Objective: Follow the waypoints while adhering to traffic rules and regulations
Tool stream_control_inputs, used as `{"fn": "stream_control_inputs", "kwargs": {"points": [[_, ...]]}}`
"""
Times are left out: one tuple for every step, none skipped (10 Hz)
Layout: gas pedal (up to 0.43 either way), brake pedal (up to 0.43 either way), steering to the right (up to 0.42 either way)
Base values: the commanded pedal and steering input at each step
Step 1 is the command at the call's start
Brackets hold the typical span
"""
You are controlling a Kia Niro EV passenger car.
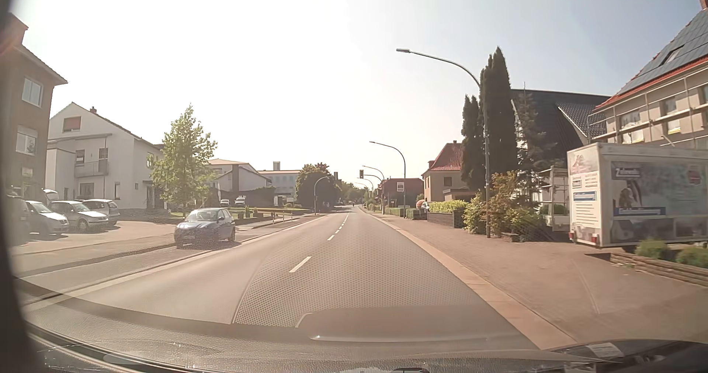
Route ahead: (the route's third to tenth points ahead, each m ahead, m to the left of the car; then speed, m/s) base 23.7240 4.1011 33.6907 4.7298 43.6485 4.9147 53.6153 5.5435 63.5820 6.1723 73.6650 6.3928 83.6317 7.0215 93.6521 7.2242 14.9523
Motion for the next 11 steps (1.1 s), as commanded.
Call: {"fn": "stream_control_inputs", "kwargs": {"points": [[0.138, 0.000, -0.010], [0.138, 0.000, -0.010], [0.138, 0.000, -0.010], [0.138, 0.000, -0.010], [0.138, 0.000, -0.010], [0.130, 0.000, -0.010], [0.130, 0.000, -0.010], [0.118, 0.000, -0.010], [0.110, 0.000, -0.010], [0.110, 0.000, -0.010], [0.110, 0.000, -0.009]]}}
